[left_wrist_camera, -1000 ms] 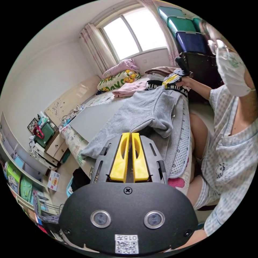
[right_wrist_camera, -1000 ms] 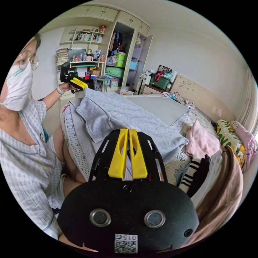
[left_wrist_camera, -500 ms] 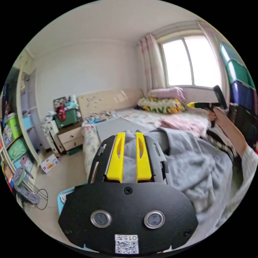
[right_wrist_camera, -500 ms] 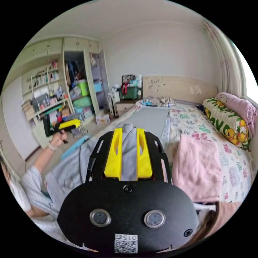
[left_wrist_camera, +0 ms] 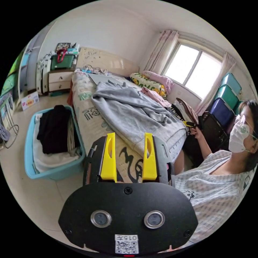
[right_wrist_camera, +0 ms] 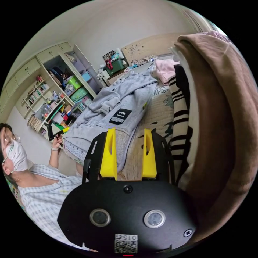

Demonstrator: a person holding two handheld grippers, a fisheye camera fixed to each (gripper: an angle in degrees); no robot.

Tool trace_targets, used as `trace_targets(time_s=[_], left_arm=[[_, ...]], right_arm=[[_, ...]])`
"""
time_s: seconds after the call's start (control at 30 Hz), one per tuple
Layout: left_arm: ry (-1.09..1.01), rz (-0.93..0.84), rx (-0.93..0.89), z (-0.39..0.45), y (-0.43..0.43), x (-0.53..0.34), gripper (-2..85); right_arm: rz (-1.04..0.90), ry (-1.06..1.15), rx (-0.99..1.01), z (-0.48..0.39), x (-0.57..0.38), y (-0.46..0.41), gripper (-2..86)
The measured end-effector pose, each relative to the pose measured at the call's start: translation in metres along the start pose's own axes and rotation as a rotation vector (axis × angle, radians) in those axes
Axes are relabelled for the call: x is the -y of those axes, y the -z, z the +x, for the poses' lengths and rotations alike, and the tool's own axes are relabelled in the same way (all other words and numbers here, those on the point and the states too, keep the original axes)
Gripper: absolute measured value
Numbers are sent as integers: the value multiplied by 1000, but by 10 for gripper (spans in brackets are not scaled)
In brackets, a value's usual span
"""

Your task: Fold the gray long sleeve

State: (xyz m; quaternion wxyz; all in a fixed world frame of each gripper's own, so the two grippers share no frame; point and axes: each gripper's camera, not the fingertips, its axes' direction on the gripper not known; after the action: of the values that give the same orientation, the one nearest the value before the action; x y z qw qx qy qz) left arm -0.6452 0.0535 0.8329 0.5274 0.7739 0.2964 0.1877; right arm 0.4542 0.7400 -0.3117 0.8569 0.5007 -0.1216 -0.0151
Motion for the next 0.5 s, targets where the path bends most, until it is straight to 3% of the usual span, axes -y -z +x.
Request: trace_targets(time_s=[0.2, 0.3, 0.5], left_arm=[[6, -22, -102, -17, -20, -6, 87], [8, 23, -113, -18, -3, -10, 42], [-70, 101, -91, 11, 47, -34, 24]], right_arm=[[16, 20, -6, -4, -4, 2, 91], [63, -5, 67, 3, -13, 26, 43], [84, 25, 124, 1, -49, 55, 37]])
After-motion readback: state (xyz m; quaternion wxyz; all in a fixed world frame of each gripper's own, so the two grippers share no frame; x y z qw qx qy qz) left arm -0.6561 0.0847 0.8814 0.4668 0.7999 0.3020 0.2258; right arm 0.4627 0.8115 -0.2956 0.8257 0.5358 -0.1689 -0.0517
